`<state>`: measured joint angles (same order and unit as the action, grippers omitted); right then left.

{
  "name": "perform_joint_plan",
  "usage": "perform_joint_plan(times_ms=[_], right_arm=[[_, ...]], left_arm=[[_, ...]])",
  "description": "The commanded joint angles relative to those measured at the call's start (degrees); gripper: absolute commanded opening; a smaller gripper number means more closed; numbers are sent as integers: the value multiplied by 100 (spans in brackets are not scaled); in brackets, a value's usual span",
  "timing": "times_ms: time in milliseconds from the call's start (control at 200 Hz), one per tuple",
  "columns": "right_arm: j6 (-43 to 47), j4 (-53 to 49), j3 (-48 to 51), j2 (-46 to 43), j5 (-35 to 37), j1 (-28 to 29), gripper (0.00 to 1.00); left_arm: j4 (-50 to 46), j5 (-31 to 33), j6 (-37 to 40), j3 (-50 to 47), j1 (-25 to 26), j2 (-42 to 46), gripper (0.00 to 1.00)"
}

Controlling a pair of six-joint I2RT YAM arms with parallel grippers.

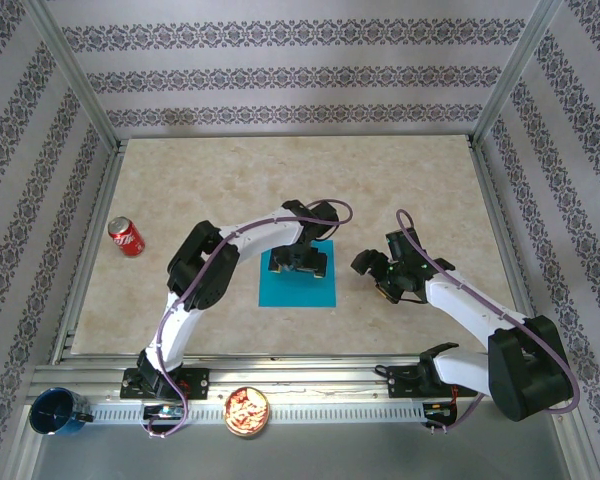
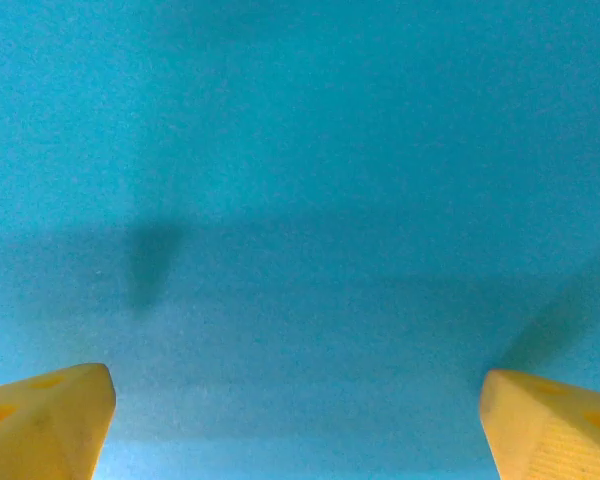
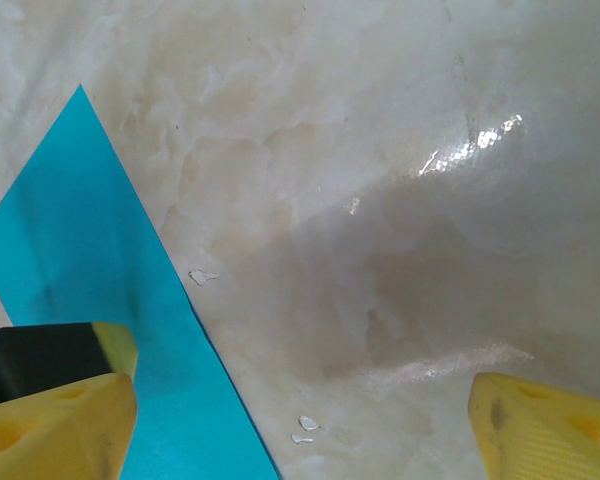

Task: Fold a paper plane with a square sheet of paper (pick it up from the middle)
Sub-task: First fold the square sheet of paper in half at the center of the table.

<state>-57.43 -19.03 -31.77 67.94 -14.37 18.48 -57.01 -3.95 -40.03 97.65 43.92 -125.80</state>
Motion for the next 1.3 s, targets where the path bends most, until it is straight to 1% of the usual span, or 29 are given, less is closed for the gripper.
perform_joint_plan(times_ms=[0, 280, 665, 824, 1039, 1204, 1294], right_arm=[[-5, -77, 1, -131, -57, -37, 87], [-13, -141, 29, -235, -30, -37, 87], [-82, -216, 79, -452, 22, -37, 87], [-73, -214, 92, -457, 22, -37, 87], [-84, -213, 83, -464, 22, -37, 87], [-62, -223, 87, -478, 22, -37, 87], [-74, -215, 101, -488, 27, -35, 87]], left_arm=[[-76, 188, -132, -49, 64, -144, 94], [248, 39, -232, -452, 73, -138, 94], [282, 37, -259, -514, 73, -191, 94], [217, 171, -340, -500, 73, -225, 95], [-183, 356, -684, -110, 81, -268, 95], [-476, 510, -782, 281, 90, -9, 96], [-486, 588, -854, 343, 90, 143, 97]])
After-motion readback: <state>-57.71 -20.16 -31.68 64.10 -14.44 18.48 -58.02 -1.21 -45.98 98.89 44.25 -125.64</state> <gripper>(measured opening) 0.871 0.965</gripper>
